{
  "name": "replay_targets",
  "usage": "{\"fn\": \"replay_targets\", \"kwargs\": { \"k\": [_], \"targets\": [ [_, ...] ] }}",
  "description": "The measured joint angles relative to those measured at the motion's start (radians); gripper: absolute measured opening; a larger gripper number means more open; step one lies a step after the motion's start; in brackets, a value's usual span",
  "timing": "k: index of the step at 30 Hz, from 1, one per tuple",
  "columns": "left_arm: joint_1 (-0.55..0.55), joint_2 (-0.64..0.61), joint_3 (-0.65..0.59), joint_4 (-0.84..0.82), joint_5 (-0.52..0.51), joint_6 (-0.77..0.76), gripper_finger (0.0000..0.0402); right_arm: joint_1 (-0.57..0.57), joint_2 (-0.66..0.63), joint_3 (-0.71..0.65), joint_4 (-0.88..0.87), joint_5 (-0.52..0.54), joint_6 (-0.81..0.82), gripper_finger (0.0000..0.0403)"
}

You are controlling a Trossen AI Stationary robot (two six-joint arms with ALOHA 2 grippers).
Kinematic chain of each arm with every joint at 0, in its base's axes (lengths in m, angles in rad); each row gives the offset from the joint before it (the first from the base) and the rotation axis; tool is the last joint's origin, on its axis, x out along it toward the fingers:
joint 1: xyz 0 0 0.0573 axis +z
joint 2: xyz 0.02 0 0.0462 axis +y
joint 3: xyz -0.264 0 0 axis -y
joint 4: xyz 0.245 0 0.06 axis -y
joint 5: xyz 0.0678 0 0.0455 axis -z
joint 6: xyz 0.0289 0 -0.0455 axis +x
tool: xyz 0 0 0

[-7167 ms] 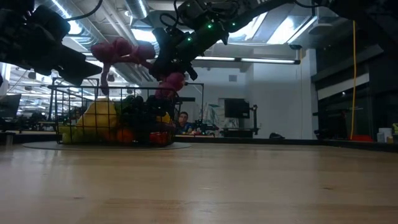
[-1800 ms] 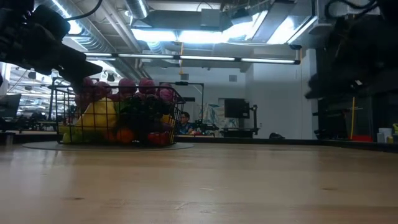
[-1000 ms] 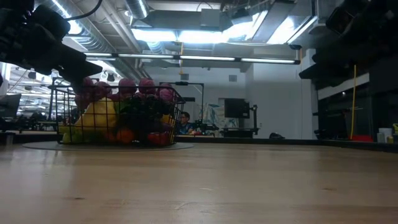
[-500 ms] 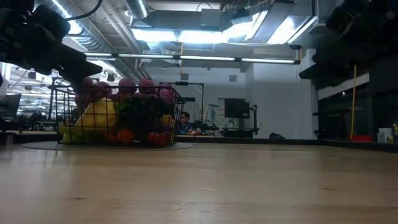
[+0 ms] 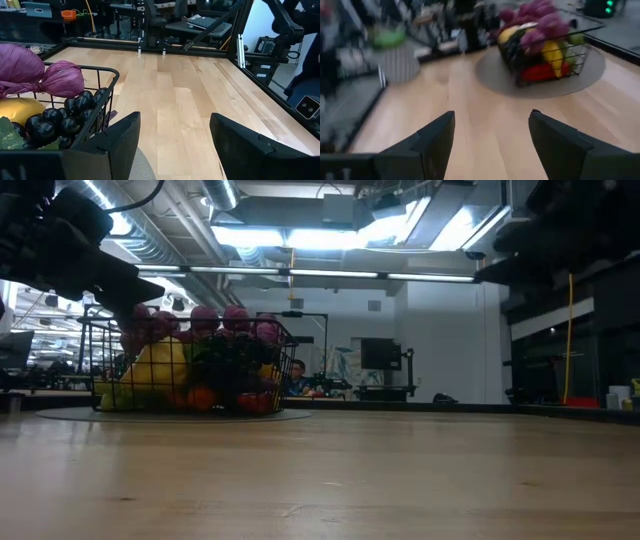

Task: Build produce basket
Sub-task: Return to Home Position

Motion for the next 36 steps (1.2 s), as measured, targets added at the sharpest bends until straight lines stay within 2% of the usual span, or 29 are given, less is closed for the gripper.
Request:
{"fn": "replay_targets", "kwargs": {
  "k": [5, 7, 12, 15, 22, 24, 28, 31, 36],
  "targets": [
    [0.000, 0.000, 0.000, 0.000, 0.000, 0.000, 0.0235, -0.115, -0.121, -0.006, -0.021, -0.013, -0.008, 0.0255],
    [0.000, 0.000, 0.000, 0.000, 0.000, 0.000, 0.0235, -0.175, -0.176, -0.031, -0.011, -0.082, -0.032, 0.0255],
    [0.000, 0.000, 0.000, 0.000, 0.000, 0.000, 0.0235, -0.330, -0.320, -0.168, 0.119, -0.347, -0.050, 0.0255],
    [0.000, 0.000, 0.000, 0.000, 0.000, 0.000, 0.0235, -0.402, -0.389, -0.246, 0.180, -0.424, -0.048, 0.0255],
    [0.000, 0.000, 0.000, 0.000, 0.000, 0.000, 0.0235, -0.526, -0.507, -0.239, 0.130, -0.592, -0.110, 0.0255],
    [0.000, 0.000, 0.000, 0.000, 0.000, 0.000, 0.0235, -0.541, -0.557, -0.242, 0.106, -0.602, -0.129, 0.0255],
    [0.000, 0.000, 0.000, 0.000, 0.000, 0.000, 0.0235, -0.534, -0.670, -0.244, -0.058, -0.602, -0.160, 0.0255],
    [0.000, 0.000, 0.000, 0.000, 0.000, 0.000, 0.0235, -0.503, -0.669, -0.244, -0.129, -0.598, -0.190, 0.0255],
    [0.000, 0.000, 0.000, 0.000, 0.000, 0.000, 0.0235, -0.405, -0.671, -0.244, -0.129, -0.592, -0.254, 0.0255]
  ]
}}
